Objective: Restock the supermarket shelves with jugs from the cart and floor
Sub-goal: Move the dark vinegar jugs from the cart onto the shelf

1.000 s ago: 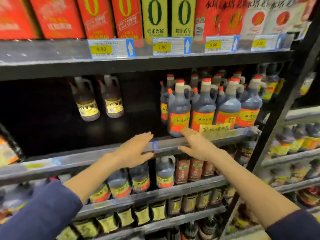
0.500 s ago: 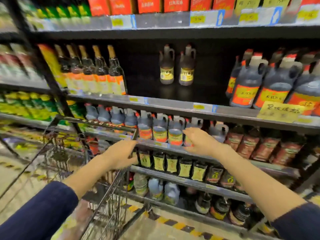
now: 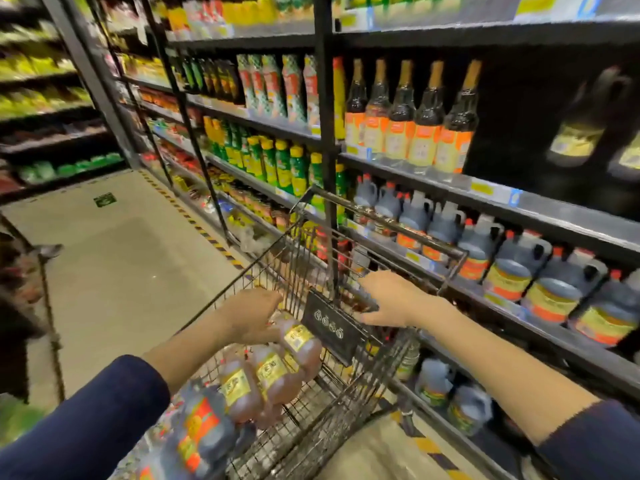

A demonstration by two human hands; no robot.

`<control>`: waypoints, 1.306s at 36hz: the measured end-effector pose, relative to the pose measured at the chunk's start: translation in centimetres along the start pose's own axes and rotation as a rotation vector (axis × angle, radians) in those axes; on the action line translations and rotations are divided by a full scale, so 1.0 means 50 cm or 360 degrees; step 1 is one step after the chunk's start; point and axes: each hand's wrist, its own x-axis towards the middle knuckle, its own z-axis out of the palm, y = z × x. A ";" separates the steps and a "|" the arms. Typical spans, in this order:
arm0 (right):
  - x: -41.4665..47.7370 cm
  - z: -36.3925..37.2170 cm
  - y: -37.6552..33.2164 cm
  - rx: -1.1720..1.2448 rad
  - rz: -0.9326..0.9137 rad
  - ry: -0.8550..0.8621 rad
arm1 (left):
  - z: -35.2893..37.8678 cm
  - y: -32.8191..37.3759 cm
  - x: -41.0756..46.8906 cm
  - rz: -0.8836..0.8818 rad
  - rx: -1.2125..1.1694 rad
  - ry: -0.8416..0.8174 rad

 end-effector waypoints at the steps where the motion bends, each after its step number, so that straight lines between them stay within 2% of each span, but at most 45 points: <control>1: 0.027 0.000 -0.022 0.0000 -0.0034 -0.0001 | 0.011 -0.025 -0.012 -0.0035 -0.0005 -0.0026; 12: 0.239 0.014 -0.211 0.0039 -0.0363 -0.0116 | 0.137 -0.220 -0.121 -0.0367 -0.0087 -0.0221; 21: 0.341 0.044 -0.294 0.0048 -0.0580 -0.0251 | 0.228 -0.278 -0.175 -0.0595 -0.0272 -0.0358; 28: 0.425 0.101 -0.325 0.0114 -0.0853 -0.0332 | 0.293 -0.269 -0.201 -0.0837 -0.0546 -0.0437; 35: 0.485 0.159 -0.360 0.0135 -0.1028 -0.0586 | 0.356 -0.226 -0.229 -0.1199 -0.0921 -0.0569; 41: 0.495 0.228 -0.405 0.0201 -0.0997 -0.0823 | 0.402 -0.170 -0.245 -0.1468 -0.1128 -0.0701; 47: 0.488 0.290 -0.461 0.0484 -0.0926 -0.1103 | 0.438 -0.121 -0.266 -0.1618 -0.1471 -0.0729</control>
